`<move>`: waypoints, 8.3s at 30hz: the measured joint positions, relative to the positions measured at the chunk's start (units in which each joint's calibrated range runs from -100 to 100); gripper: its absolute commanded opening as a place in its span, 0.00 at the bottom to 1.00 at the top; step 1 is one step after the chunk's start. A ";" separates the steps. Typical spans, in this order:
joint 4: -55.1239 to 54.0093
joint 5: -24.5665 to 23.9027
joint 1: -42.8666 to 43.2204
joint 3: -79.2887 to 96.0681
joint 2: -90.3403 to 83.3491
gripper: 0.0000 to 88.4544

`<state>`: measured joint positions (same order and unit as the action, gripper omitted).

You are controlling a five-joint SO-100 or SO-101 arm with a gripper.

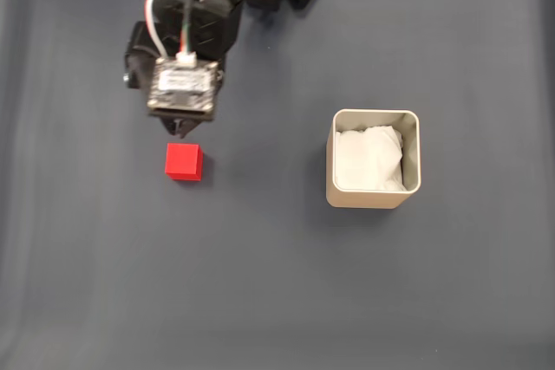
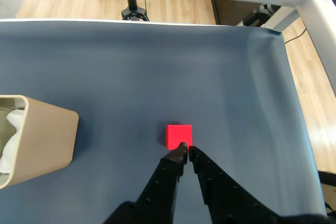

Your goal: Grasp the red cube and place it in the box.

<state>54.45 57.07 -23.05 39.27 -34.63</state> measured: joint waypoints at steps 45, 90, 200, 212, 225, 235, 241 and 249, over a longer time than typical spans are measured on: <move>-14.43 2.64 -4.10 3.91 11.36 0.42; -22.61 0.59 -1.56 4.36 21.07 0.43; 13.63 0.63 35.61 -20.09 7.02 0.00; 11.95 -0.20 35.53 -21.64 9.45 0.01; 11.55 -0.68 35.98 -22.36 10.23 0.07; 17.72 0.39 35.98 -26.18 10.84 0.33; 18.77 -1.22 35.98 -27.73 11.10 0.41; 18.85 -1.90 35.98 -27.73 11.10 0.44</move>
<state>73.30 55.16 12.92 11.55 -23.54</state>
